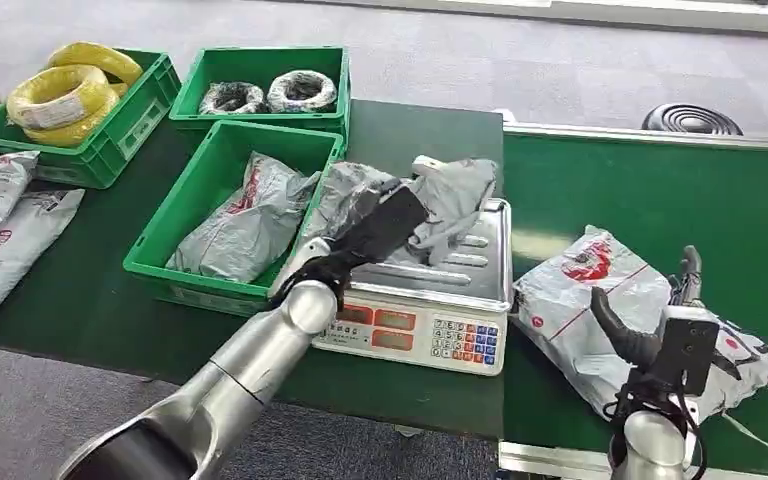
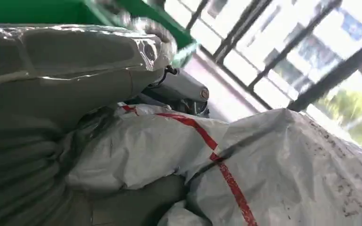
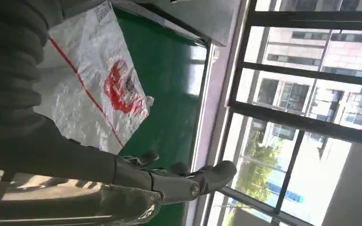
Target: Moved the parcel from conveyor to table for the left to box.
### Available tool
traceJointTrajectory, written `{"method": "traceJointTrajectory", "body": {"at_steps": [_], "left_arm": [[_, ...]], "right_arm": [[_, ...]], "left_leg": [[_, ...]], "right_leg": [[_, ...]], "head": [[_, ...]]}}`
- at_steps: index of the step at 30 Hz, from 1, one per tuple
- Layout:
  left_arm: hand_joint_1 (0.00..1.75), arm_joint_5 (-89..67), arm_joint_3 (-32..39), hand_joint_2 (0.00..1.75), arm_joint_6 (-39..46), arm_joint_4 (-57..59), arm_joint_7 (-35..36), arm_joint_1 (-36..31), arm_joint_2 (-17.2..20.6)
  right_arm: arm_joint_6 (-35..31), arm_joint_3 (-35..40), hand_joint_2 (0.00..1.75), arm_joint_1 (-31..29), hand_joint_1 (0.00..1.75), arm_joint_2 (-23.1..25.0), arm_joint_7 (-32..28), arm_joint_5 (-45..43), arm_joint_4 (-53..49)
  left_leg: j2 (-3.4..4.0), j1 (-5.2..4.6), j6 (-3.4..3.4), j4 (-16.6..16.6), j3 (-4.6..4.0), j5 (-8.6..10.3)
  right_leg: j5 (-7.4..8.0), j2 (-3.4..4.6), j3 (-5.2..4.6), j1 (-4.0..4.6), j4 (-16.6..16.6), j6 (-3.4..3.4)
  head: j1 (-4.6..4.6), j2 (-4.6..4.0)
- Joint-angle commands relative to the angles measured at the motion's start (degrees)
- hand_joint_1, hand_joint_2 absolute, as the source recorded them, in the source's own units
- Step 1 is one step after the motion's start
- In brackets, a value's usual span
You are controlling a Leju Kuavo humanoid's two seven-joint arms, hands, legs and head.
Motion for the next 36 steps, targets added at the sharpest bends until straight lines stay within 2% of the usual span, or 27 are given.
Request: {"method": "traceJointTrajectory", "body": {"at_steps": [1,2,3,4,6,8,10,12,13,14,15,17,18,32,33,36], "left_arm": [[1.75,-10.1,3.2,1.75,11.5,-13.4,2.3,-1.6,7.4],[1.75,-14.4,4.4,1.75,17.1,-13.4,4.2,-1.5,7.8],[1.75,-16.0,5.3,1.75,18.3,-12.5,5.1,-2.0,8.4],[1.75,-24.1,7.1,1.75,23.2,-8.9,9.2,-3.5,10.2],[1.75,-29.7,12.8,1.75,24.9,0.1,12.6,-6.3,12.5],[1.75,-30.5,17.2,1.75,26.8,7.6,9.7,-8.5,13.2],[1.75,-30.7,20.4,1.75,25.3,13.9,10.3,-9.9,14.3],[1.73,-30.1,22.4,1.75,26.3,18.0,9.5,-10.4,15.1],[1.52,-28.6,23.7,1.75,25.1,19.4,8.5,-10.6,14.9],[0.09,-28.7,23.8,1.75,24.9,20.0,8.7,-10.6,15.0],[0.0,-29.6,23.7,1.75,24.0,21.8,10.2,-10.8,14.9],[0.0,-30.7,23.2,1.75,24.5,22.3,11.2,-10.7,14.8],[0.0,-36.1,21.1,1.75,22.9,24.3,17.5,-11.4,15.3],[0.0,-34.5,23.0,1.75,21.8,25.1,16.3,-10.4,14.6],[0.0,-33.9,23.9,1.75,22.1,24.9,15.3,-10.2,14.3],[0.0,-24.3,29.8,1.75,18.8,23.7,5.7,-9.2,12.5]], "right_arm": [[-0.2,-1.1,1.75,0.2,0.0,0.6,0.0,-0.3,-0.8],[0.0,-1.1,1.75,0.3,0.0,0.9,0.5,-0.7,-0.6],[0.1,-0.8,1.75,0.7,0.0,1.0,0.6,-0.7,-0.3],[0.1,-0.4,1.75,0.9,0.0,1.2,0.8,-0.9,0.5],[-0.1,1.1,1.75,1.0,0.0,1.4,1.0,-1.3,2.0],[-1.0,2.2,1.75,1.0,0.0,1.3,1.0,-1.8,2.6],[-1.4,2.6,1.75,1.3,0.0,0.9,1.5,-2.4,2.5],[-1.7,2.5,1.75,1.5,0.0,0.5,2.0,-2.9,2.5],[-1.8,2.3,1.75,1.6,0.0,0.3,2.2,-3.1,2.6],[-1.8,2.2,1.75,1.7,0.0,0.2,2.2,-3.2,2.6],[-1.8,2.0,1.75,1.5,0.0,0.0,2.3,-3.4,2.9],[-1.8,2.0,1.75,1.3,0.0,0.0,2.3,-3.5,3.1],[-1.7,2.1,1.75,0.9,0.0,0.1,2.3,-3.4,3.4],[-1.7,2.9,1.75,0.5,0.0,0.1,2.7,-3.3,4.1],[-1.7,3.1,1.75,0.5,0.0,0.0,2.8,-3.2,4.3],[-1.5,3.5,1.75,0.1,0.0,-0.5,3.2,-3.2,5.3]], "left_leg": [[0.14,0.0,-0.01,0.0,0.01,-0.01],[0.21,0.0,-0.01,0.0,0.04,0.0],[0.13,-0.01,0.0,0.0,0.04,0.0],[0.23,-0.01,-0.01,-0.1,0.12,0.0],[0.23,0.01,-0.02,0.0,0.1,-0.01],[0.32,0.0,-0.03,-0.1,0.15,-0.01],[0.59,0.0,-0.06,-0.3,0.29,0.12],[0.36,0.01,-0.06,-0.2,0.24,0.08],[0.32,0.01,-0.04,-0.1,0.24,0.04],[0.36,0.0,-0.03,-0.1,0.25,0.05],[0.27,0.02,-0.02,-0.1,0.18,0.04],[0.25,0.02,-0.02,-0.1,0.2,0.05],[0.19,0.03,-0.02,0.0,0.14,0.04],[0.18,0.02,-0.02,0.0,0.03,0.05],[0.21,0.02,-0.01,-0.1,0.04,0.07],[0.18,0.02,0.01,-0.1,0.07,0.06]], "right_leg": [[0.02,0.11,-0.04,0.0,0.0,-0.03],[0.05,0.18,-0.03,0.02,0.0,-0.04],[0.03,0.12,0.0,0.0,0.0,-0.02],[0.06,0.19,0.04,0.0,-0.1,-0.04],[0.05,0.22,0.04,0.02,0.0,-0.04],[0.06,0.28,0.07,0.02,0.0,-0.05],[0.24,0.49,0.09,0.02,-0.2,-0.12],[0.12,0.25,0.12,0.02,-0.1,-0.08],[0.07,0.2,0.12,0.02,-0.1,-0.06],[0.07,0.23,0.11,0.02,0.0,-0.06],[0.04,0.13,0.1,0.04,0.0,-0.04],[0.04,0.11,0.14,0.04,0.0,-0.02],[0.01,0.06,0.11,0.05,0.0,-0.02],[0.04,0.07,0.02,0.03,0.0,-0.03],[0.07,0.09,0.01,0.03,0.0,-0.03],[0.05,0.07,0.07,0.04,0.0,-0.02]], "head": [[0.02,0.0],[-0.02,0.0],[0.02,0.0],[0.0,0.0],[0.02,0.0],[0.02,0.0],[0.02,0.0],[0.0,0.0],[0.02,0.0],[0.0,0.0],[0.02,0.0],[0.0,0.0],[0.02,0.0],[0.02,0.0],[0.02,0.0],[0.02,0.0]]}}
